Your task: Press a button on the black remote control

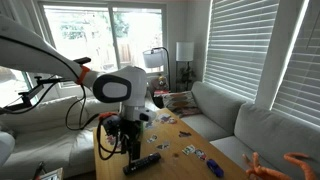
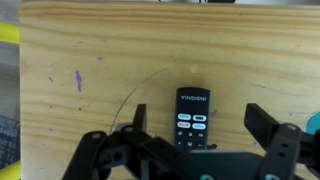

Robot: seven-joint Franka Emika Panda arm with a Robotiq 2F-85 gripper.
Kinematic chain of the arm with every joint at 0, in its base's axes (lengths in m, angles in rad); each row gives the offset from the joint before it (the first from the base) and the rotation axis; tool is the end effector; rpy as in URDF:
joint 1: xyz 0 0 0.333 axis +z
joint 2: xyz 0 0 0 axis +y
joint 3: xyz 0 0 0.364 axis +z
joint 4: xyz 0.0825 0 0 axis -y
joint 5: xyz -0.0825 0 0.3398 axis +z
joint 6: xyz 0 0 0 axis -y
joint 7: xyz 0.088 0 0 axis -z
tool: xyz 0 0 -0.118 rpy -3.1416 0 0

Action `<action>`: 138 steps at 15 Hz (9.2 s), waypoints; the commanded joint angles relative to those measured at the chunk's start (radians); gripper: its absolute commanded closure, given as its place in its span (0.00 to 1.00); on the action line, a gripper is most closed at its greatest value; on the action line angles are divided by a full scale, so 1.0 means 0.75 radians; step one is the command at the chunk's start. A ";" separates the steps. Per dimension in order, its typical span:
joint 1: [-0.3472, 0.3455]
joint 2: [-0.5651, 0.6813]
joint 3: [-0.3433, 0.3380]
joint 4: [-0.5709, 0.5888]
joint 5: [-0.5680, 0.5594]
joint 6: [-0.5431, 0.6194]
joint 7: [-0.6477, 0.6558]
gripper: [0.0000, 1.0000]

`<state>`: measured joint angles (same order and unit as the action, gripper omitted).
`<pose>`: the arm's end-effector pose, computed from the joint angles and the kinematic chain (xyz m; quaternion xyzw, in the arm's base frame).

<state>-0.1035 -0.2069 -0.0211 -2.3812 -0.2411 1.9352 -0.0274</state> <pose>0.3860 -0.0677 0.4476 0.9874 0.0085 -0.1259 0.0951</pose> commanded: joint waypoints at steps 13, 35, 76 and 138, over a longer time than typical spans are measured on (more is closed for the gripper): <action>-0.008 0.005 -0.048 0.065 0.291 0.163 0.381 0.00; -0.071 0.020 -0.033 0.049 0.305 0.414 1.244 0.00; -0.071 0.177 -0.074 0.055 0.225 0.549 1.673 1.00; -0.050 0.042 -0.066 0.043 0.191 0.479 1.563 0.27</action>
<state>-0.1499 -0.1136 -0.0748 -2.3385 -0.0857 2.3409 1.1924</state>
